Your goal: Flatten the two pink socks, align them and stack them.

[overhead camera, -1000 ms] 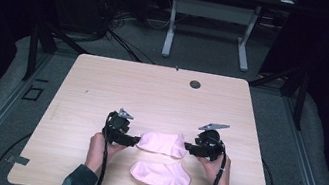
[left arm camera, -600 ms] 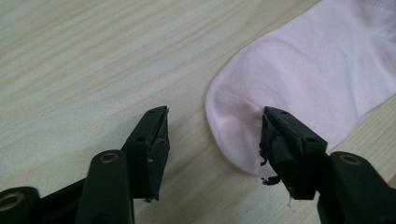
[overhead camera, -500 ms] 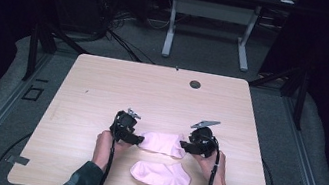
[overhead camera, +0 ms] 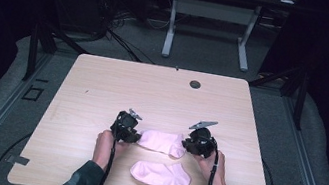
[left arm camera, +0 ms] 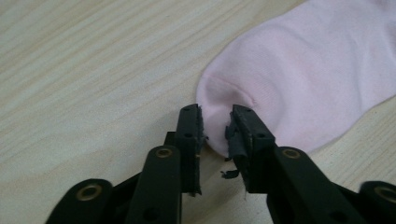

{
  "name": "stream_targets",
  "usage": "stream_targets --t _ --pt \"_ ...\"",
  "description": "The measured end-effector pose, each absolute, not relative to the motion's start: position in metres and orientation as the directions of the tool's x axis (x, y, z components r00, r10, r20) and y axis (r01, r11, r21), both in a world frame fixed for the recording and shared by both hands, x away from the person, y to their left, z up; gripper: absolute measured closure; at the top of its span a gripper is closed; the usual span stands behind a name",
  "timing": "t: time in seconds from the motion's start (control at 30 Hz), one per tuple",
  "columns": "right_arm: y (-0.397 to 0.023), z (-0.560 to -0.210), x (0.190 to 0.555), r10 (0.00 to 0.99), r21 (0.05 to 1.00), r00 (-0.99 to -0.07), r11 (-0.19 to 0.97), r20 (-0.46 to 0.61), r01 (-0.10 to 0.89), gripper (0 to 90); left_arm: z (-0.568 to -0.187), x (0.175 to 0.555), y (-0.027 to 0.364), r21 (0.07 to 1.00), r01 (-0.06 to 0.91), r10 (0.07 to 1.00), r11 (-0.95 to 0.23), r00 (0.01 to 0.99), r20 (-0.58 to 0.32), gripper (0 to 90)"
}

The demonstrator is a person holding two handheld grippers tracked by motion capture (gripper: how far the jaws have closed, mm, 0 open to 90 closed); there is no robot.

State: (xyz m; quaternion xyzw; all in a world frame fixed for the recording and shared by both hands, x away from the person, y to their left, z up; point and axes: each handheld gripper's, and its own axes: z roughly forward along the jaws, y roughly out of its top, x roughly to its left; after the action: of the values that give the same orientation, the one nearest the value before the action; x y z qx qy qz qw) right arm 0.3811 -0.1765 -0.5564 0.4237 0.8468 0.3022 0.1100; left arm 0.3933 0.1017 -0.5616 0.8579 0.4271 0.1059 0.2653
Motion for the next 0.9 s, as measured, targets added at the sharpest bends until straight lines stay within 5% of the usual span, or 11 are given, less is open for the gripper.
stream_targets --t 0.27,0.9 --pt "-0.178 -0.563 0.379 0.791 0.613 -0.606 0.437 0.086 0.658 86.3 -0.563 0.391 0.101 0.564 0.656 0.773 -0.502 0.632 -0.048 87.7" --pt "-0.200 -0.504 0.343 0.765 0.726 -0.633 0.370 0.116 0.580 86.8 -0.514 0.355 0.115 0.672 0.611 0.742 -0.418 0.657 -0.135 88.2"
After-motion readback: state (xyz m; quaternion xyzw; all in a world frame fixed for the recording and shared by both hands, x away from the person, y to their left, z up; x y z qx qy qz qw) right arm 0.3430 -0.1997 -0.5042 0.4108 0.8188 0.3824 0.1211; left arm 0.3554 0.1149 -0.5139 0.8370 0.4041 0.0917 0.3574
